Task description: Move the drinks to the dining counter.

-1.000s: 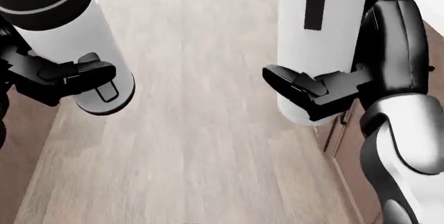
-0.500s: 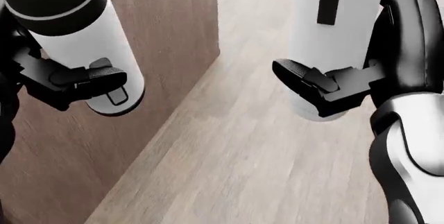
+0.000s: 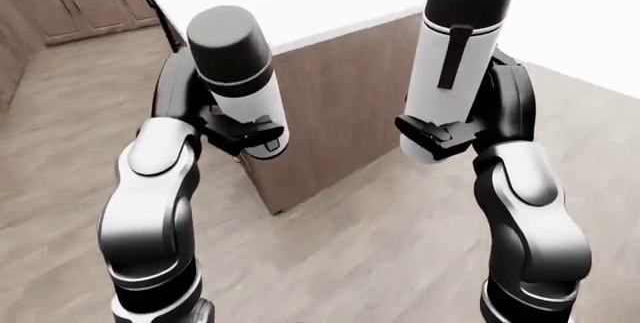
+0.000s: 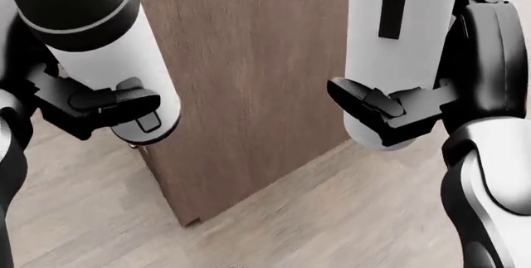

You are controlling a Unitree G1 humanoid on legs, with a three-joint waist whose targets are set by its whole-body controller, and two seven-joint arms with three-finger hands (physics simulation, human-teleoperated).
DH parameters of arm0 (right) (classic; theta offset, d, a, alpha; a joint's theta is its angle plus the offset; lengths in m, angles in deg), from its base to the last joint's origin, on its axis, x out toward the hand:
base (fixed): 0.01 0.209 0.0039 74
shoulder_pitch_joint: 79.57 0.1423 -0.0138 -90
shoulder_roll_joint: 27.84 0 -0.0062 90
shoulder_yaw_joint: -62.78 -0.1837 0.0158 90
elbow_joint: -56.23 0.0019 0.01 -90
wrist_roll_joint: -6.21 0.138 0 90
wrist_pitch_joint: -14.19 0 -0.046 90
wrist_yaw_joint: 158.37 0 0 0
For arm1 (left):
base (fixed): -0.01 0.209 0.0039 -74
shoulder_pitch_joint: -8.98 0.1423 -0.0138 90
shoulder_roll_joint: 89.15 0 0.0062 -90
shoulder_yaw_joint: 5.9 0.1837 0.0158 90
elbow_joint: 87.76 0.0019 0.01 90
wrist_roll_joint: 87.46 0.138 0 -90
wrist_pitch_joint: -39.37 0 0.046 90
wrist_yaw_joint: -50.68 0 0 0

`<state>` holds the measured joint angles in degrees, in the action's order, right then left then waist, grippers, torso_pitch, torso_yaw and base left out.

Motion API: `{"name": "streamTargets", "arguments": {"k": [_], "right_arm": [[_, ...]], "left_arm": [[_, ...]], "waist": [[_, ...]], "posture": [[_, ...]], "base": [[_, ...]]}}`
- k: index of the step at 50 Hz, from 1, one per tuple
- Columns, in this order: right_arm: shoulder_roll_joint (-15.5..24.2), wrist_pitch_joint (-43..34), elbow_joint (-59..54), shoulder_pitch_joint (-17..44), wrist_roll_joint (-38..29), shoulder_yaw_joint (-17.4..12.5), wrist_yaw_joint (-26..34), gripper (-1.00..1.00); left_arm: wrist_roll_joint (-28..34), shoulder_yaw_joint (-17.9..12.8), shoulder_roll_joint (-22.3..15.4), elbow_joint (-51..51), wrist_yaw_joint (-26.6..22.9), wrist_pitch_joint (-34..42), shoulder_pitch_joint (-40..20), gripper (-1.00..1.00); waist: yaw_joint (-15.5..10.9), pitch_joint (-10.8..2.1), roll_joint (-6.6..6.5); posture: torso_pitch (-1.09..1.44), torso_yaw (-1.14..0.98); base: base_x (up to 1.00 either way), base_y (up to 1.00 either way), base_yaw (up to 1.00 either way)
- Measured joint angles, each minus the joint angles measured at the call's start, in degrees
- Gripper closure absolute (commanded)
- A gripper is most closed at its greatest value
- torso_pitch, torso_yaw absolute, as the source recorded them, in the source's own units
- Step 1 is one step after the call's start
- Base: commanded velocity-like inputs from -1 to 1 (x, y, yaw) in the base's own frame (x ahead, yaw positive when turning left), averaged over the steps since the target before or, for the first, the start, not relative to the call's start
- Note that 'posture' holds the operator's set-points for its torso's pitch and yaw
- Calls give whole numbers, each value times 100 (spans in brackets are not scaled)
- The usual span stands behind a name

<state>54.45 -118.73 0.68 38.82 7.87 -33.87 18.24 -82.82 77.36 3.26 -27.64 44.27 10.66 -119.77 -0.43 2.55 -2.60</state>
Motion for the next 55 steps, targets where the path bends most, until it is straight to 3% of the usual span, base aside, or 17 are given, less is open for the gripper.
{"name": "streamTargets", "arguments": {"k": [2,5,8,14,16,21,22,25,26,30,35,38,40,44,49,51,55], "right_arm": [[-14,17,-18,39,1,9,4,100],[-65,-15,-43,-13,54,171,62,100],[-53,-74,-28,2,93,187,110,100],[-34,26,62,46,69,109,99,100],[-2,35,96,52,65,78,97,100],[-16,-106,18,28,67,17,101,100],[-12,-185,47,60,101,64,121,100],[-8,-258,205,152,164,112,161,100],[-74,-237,242,93,178,157,172,100],[-62,-395,-17,-43,222,257,247,100],[-67,-250,156,28,151,155,209,100],[-74,-162,172,59,159,198,235,100],[-75,-101,125,60,165,199,253,100],[-36,-194,-24,-121,83,52,211,100],[-47,-187,155,-6,55,114,218,100],[-56,-155,146,67,70,145,244,100],[-104,-173,22,-94,122,274,331,100]], "left_arm": [[6,-15,-25,3,-7,-1,-7,100],[77,-114,-40,23,19,105,108,100],[123,-116,-39,26,32,195,80,100],[113,-69,-16,18,6,38,43,100],[108,-48,7,31,-1,14,4,100],[55,17,16,14,-67,84,104,100],[84,-38,14,-4,-50,91,78,100],[143,-88,-11,-108,-5,8,-39,100],[149,-108,-24,-101,-1,-30,8,100],[177,-65,28,148,-4,108,156,100],[153,-59,9,7,-32,13,87,100],[175,-90,-5,-20,-25,8,53,100],[191,-83,-1,-25,-14,-11,16,100],[90,129,107,58,-100,27,149,100],[108,8,43,-90,-108,115,78,100],[138,-51,0,-171,-90,100,-5,100],[195,-100,14,-118,-56,153,153,100]], "waist": [[-48,-54,-168],[-215,-31,-50],[-267,-50,159],[-154,65,590],[-66,2,769],[-82,-21,661],[-79,-32,553],[-13,178,-94],[-85,252,-84],[-109,23,-15],[-116,32,175],[-145,12,400],[-135,-67,705],[46,3,664],[12,128,227],[-56,82,45],[-101,-69,-4]], "posture": [[0,0],[0,0],[0,0],[0,0],[0,0],[0,0],[0,0],[0,0],[0,0],[0,0],[0,0],[0,0],[0,0],[0,0],[0,0],[0,0],[0,0]], "base": [[0,0,100],[0,0,100],[0,0,100],[0,0,100],[0,0,100],[0,-3,56],[0,-100,0],[0,-100,0],[0,-100,0],[0,-100,0],[0,-100,0],[0,-100,0],[0,-100,0],[0,-100,0],[0,-100,0],[0,-84,0],[0,-79,0]]}}
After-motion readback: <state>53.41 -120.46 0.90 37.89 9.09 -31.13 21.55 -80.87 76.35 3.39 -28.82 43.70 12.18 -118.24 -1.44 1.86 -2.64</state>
